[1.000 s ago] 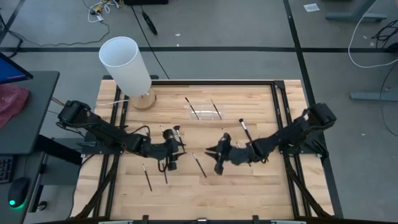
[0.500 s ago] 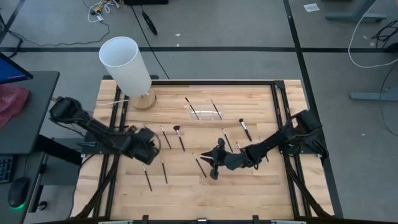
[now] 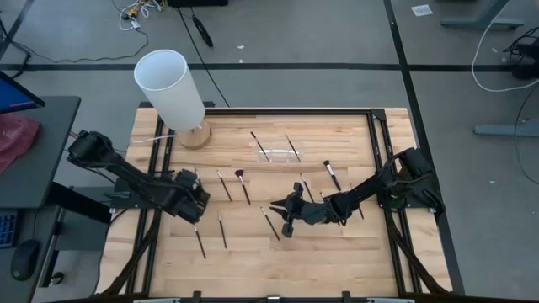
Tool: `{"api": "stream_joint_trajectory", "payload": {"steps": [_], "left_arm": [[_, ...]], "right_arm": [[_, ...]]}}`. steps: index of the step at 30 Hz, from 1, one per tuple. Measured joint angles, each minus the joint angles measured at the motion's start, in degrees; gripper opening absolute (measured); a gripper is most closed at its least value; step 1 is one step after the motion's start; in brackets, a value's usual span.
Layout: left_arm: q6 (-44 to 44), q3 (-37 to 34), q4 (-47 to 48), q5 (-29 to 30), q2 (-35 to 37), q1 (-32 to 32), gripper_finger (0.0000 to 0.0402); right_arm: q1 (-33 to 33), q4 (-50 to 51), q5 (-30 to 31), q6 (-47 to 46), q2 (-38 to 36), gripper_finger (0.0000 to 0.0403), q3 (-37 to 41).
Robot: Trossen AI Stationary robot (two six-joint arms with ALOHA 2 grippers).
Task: Put items in baskets/containers
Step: Put the black eyeshadow brush into the transparent organizer
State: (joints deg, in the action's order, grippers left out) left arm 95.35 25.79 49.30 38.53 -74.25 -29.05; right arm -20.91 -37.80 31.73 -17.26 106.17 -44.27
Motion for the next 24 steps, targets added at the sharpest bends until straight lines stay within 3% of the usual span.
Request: {"api": "stream_joint_trajectory", "payload": {"steps": [4, 9, 14, 24], "left_arm": [[6.91, -4.48, -3.15, 3.04, 0.01, 0.01, 0.0279], [9.88, -9.34, -12.75, 9.78, 0.01, 0.01, 0.0280], [3.40, -13.80, -24.17, 11.60, 0.06, 1.86, 0.0255], [-3.29, -14.06, -25.21, 9.09, 0.10, 4.56, 0.0166]], "right_arm": [[0.00, 0.00, -0.02, 0.00, 0.00, 0.0070, 0.00], [0.05, -0.26, -0.02, 0.00, 0.00, 0.0070, 0.00], [0.42, -0.63, -0.02, -0.22, 0.00, 0.0070, 0.00], [0.48, -1.50, -0.02, -0.42, 0.00, 0.0070, 0.00]]}}
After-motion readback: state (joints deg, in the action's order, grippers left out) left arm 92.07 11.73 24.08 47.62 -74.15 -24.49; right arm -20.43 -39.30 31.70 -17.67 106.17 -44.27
